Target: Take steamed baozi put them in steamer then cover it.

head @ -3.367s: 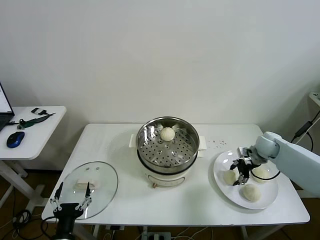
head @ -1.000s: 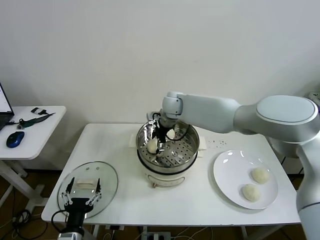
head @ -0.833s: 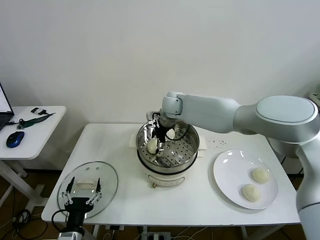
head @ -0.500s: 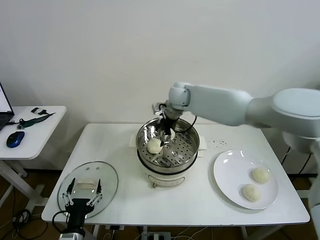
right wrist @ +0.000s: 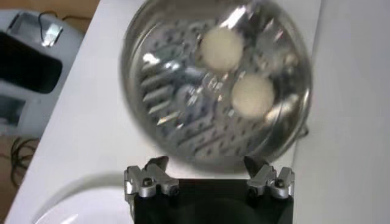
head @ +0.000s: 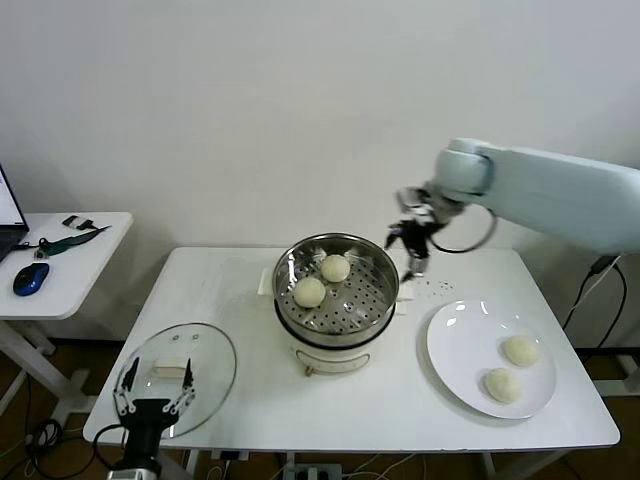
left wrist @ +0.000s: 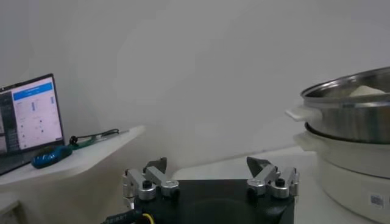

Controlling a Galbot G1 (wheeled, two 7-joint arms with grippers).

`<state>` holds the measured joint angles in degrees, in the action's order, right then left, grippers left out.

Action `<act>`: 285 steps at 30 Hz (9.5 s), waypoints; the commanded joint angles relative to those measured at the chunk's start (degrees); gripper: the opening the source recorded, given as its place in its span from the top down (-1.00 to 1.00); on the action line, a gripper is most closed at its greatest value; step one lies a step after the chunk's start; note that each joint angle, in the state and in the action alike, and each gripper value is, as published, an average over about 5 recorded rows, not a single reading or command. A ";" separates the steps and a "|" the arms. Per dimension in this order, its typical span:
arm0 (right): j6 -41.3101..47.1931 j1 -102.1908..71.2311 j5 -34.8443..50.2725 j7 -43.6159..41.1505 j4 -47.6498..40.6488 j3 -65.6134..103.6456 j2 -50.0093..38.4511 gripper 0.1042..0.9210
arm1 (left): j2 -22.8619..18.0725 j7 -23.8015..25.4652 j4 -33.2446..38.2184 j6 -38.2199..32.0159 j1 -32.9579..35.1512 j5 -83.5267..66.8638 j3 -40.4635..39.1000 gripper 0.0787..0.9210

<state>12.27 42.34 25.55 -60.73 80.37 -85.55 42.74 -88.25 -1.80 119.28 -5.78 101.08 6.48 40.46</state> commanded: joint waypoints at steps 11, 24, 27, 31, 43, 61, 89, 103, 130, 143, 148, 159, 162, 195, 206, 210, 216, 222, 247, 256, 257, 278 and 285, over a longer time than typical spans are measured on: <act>-3.95 -36.50 -21.76 -1.14 5.42 21.48 -25.67 -0.76 | -0.63 -0.19 0.92 1.05 0.29 0.65 1.06 -0.77; -5.18 -44.23 -26.19 -0.86 -2.57 27.98 -20.37 -0.76 | -1.03 -0.46 -0.74 0.91 -0.07 1.60 1.28 -0.77; -5.19 -44.23 -26.22 -0.78 -3.74 28.17 -18.77 -0.76 | -1.10 -0.47 -1.07 0.79 0.00 1.61 1.31 -0.77; -5.18 -44.21 -26.20 -0.58 -5.05 28.31 -16.71 -0.76 | -1.17 -0.49 -1.32 0.70 0.09 1.63 1.33 -0.77; -5.41 -43.07 -26.13 -1.07 -6.08 27.08 -13.88 -0.71 | -1.19 -0.62 -1.88 0.56 -0.12 2.00 1.50 -0.77; -15.44 -31.97 -26.76 -2.89 -5.64 22.94 -13.48 -0.43 | -1.04 -0.77 -1.90 0.63 -0.20 2.16 1.44 -0.77; -47.28 0.55 -36.50 -9.17 -5.80 11.45 23.39 -0.45 | -1.03 -0.32 -1.53 2.47 -1.27 3.46 -0.38 -0.77; -45.55 -12.84 -42.40 -9.23 -3.57 10.80 29.30 -0.47 | -0.20 -0.50 -1.81 1.39 0.73 1.47 0.32 -0.77; -44.56 -14.29 -44.49 -7.87 -3.66 12.23 28.20 -0.76 | -0.10 -0.52 -3.17 1.09 0.13 1.30 0.06 -0.77; -35.08 -4.22 -30.95 -4.14 -10.10 14.01 12.21 -0.76 | -0.11 -0.66 -2.58 1.41 -0.55 2.13 0.53 -0.77; -23.26 0.37 -17.72 3.57 -9.99 4.18 1.88 -0.76 | 0.09 -0.63 -2.14 1.46 -0.52 2.32 0.80 -0.77; -4.12 -18.66 -15.50 2.36 -5.70 13.62 -19.41 -0.76 | -0.05 -0.11 -1.26 1.31 -0.72 1.67 0.11 -0.77; -5.09 -28.50 -20.16 -0.16 -9.68 23.31 -20.15 -0.76 | -0.29 -0.10 -0.66 1.65 -0.92 2.26 -0.31 -0.77; -10.97 -50.58 -36.20 -2.24 -25.52 46.02 -7.64 -0.76 | -0.53 -0.37 -1.28 1.36 0.60 3.26 0.43 -0.77; -11.39 -48.02 -35.84 -2.71 -25.85 43.12 -7.02 -0.75 | -0.63 -0.51 -1.52 1.42 0.26 3.52 0.24 -0.77; -11.65 -46.56 -35.07 -3.12 -25.65 41.54 -7.70 -0.59 | -0.65 -0.61 -1.24 1.39 0.31 3.30 0.48 -0.77; -11.79 -44.46 -33.76 -3.25 -25.28 39.55 -8.22 -0.44 | -0.79 -0.69 -1.09 1.13 0.75 2.99 0.57 -0.77; -12.14 -36.51 -27.01 -3.70 -25.51 34.48 -7.85 -0.41 | -0.76 -0.66 -0.94 1.04 0.84 2.90 0.28 -0.77; 1.77 10.99 23.58 0.77 -19.98 -11.09 19.15 -0.43 | 1.14 -0.30 1.92 1.36 2.08 2.78 -5.94 -0.77; 5.14 3.99 22.76 6.46 -15.78 -10.49 25.84 -0.43 | 1.58 -0.26 2.05 1.44 1.22 2.91 -6.36 -0.77; 5.38 3.04 22.44 6.98 -15.75 -10.36 26.39 -0.43 | 1.55 -0.26 2.06 1.49 1.08 2.89 -6.28 -0.77; 6.01 -9.53 11.55 8.13 -21.41 -5.99 27.27 -0.48 | 0.32 -0.21 1.07 2.94 -1.75 3.39 -6.15 -0.77; 5.98 -9.34 10.67 7.85 -20.76 -5.82 25.77 -0.49 | 0.29 -0.23 1.06 2.97 -1.75 3.53 -6.03 -0.77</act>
<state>17.86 35.30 38.43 -53.34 60.68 -92.24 68.56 -87.86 -2.03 120.38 -2.87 99.56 9.84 34.44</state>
